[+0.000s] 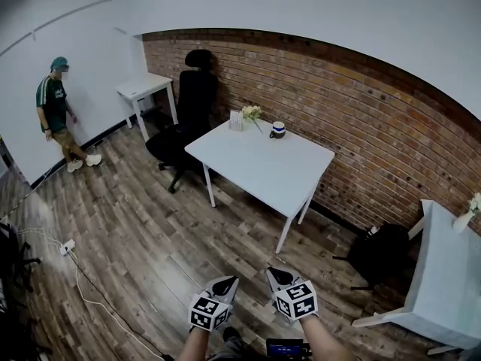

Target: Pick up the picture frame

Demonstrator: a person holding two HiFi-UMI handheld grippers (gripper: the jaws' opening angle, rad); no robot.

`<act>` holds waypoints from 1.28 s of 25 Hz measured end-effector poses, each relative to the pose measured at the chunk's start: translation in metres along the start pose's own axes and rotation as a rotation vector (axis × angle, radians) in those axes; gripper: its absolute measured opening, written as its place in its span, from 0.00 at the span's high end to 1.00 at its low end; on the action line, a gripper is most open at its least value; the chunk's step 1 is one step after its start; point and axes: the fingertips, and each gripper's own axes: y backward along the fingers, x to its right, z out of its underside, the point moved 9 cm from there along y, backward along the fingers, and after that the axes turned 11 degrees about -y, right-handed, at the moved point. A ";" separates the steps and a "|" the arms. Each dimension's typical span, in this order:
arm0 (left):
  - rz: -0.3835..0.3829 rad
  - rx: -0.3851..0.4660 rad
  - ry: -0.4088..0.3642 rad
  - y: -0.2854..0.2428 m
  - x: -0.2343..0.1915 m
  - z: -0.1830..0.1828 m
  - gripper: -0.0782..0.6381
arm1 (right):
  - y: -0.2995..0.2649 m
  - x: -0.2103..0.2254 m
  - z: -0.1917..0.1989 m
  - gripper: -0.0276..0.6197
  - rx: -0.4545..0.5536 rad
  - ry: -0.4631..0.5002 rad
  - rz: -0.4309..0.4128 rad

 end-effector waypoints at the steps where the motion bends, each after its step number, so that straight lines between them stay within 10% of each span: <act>1: 0.006 0.000 -0.001 -0.002 -0.011 -0.001 0.88 | -0.009 -0.001 -0.005 0.95 0.000 -0.001 0.006; 32: 0.013 -0.039 0.027 -0.096 -0.196 -0.007 0.88 | -0.203 0.032 -0.096 0.95 -0.021 -0.058 -0.021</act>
